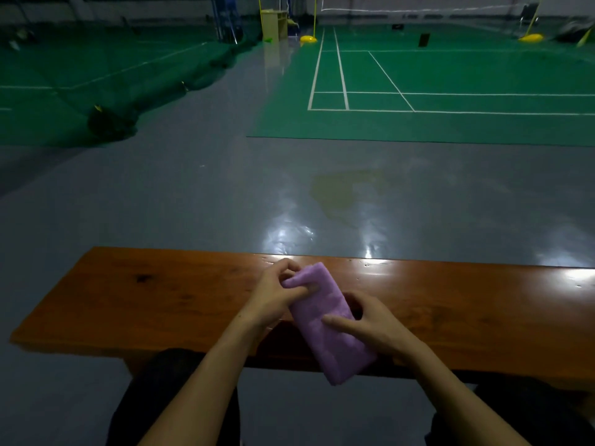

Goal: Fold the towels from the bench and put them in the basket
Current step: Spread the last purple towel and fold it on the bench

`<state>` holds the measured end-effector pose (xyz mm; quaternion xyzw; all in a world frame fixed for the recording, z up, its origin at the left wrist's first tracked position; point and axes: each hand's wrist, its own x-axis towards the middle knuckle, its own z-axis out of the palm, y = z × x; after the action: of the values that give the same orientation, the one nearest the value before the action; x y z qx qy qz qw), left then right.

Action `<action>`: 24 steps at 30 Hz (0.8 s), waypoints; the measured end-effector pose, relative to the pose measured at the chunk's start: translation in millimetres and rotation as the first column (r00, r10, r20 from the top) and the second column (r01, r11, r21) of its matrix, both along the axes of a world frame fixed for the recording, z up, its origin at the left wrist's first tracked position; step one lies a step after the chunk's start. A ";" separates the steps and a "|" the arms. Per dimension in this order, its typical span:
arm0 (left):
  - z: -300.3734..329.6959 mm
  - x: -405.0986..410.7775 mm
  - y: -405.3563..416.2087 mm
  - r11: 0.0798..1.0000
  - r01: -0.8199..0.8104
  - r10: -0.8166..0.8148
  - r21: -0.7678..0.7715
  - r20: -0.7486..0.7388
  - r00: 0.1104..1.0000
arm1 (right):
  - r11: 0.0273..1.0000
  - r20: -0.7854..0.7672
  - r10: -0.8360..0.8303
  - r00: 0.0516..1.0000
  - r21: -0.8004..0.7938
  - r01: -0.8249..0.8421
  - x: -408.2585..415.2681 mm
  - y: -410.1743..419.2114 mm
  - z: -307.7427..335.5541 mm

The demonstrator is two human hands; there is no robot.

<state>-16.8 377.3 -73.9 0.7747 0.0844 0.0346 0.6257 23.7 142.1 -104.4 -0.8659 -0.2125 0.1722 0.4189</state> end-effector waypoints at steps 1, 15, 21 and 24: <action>1.4 1.4 -0.6 1.000 -0.022 0.023 -0.013 0.022 0.999 | 1.000 -0.012 0.008 1.000 0.003 -0.008 1.6 1.2 1.8; 21.1 -6.5 46.3 0.965 -0.258 0.261 -0.045 0.125 0.957 | 0.994 0.172 -0.008 0.985 0.108 -0.011 -2.8 19.5 36.6; 27.7 -29.9 70.7 0.888 -0.457 0.457 -0.049 0.200 0.867 | 0.980 0.301 0.009 0.954 0.188 -0.069 -15.6 54.7 49.6; 34.9 -56.6 91.5 0.832 -0.553 0.547 -0.046 0.237 0.803 | 0.961 0.300 0.025 0.954 0.255 -0.106 -32.0 84.0 56.5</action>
<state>-73.4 468.8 -39.0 0.7147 0.2285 0.3087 0.5845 -8.4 226.2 -47.8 -0.8095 -0.3225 0.0251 0.4900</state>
